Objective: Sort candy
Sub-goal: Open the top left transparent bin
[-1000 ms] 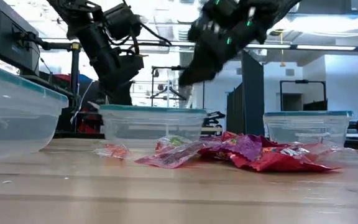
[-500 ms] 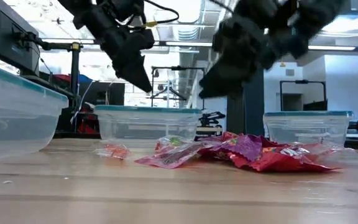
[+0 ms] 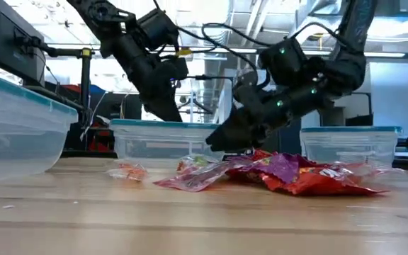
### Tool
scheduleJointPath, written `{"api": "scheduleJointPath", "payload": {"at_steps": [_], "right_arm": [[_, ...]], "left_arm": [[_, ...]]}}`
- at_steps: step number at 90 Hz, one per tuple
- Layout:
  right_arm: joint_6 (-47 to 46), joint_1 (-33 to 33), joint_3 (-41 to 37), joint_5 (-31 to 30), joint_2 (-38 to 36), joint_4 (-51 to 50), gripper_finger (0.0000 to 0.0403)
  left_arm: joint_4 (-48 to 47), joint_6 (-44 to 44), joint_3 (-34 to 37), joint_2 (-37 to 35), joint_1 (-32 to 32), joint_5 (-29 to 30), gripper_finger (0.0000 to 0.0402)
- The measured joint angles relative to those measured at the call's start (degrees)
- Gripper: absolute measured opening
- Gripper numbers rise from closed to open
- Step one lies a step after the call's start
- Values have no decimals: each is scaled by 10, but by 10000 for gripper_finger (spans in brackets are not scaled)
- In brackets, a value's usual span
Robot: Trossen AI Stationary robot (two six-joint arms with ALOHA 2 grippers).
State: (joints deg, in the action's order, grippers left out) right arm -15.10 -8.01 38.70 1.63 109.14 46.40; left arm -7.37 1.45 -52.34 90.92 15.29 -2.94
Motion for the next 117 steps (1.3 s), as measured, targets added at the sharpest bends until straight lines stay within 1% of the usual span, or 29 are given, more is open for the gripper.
{"api": "scheduleJointPath", "payload": {"at_steps": [15, 28, 42, 54, 70, 76, 85, 90, 95, 101, 111, 117], "right_arm": [[40, -8, -1, -1, 0, 7, 179], [48, -10, -2, 6, 1, 26, 179], [25, -24, -3, 64, 2, 63, 175], [25, -36, -3, 138, 2, 99, 159], [32, -38, -3, 186, 4, 115, 133], [30, -38, -3, 216, 16, 150, 124], [19, -31, 3, 269, 25, 261, 114], [5, -28, 2, 283, 35, 286, 110], [21, -21, 0, 281, 42, 284, 107], [21, -18, 0, 279, 28, 259, 107], [77, -13, -2, 273, -12, 164, 107], [129, -8, -1, 249, -56, 96, 107]], "left_arm": [[5, -21, 0, 16, 1, -20, 68], [2, -28, 0, 19, 6, -45, 68], [0, -38, 0, 17, 12, -54, 68], [-7, -38, 0, 16, 16, -68, 68], [-5, -38, 0, 17, 16, -73, 68], [-6, -38, 0, 17, 15, -71, 68], [0, -35, -1, 23, 16, -63, 68], [-3, -34, 2, 21, 17, -58, 68], [-4, -31, 1, 21, 17, -60, 68], [-4, -29, 1, 21, 17, -60, 68], [-13, -17, -4, 14, 16, -57, 68], [-18, -12, -15, 9, 16, -57, 68]]}}
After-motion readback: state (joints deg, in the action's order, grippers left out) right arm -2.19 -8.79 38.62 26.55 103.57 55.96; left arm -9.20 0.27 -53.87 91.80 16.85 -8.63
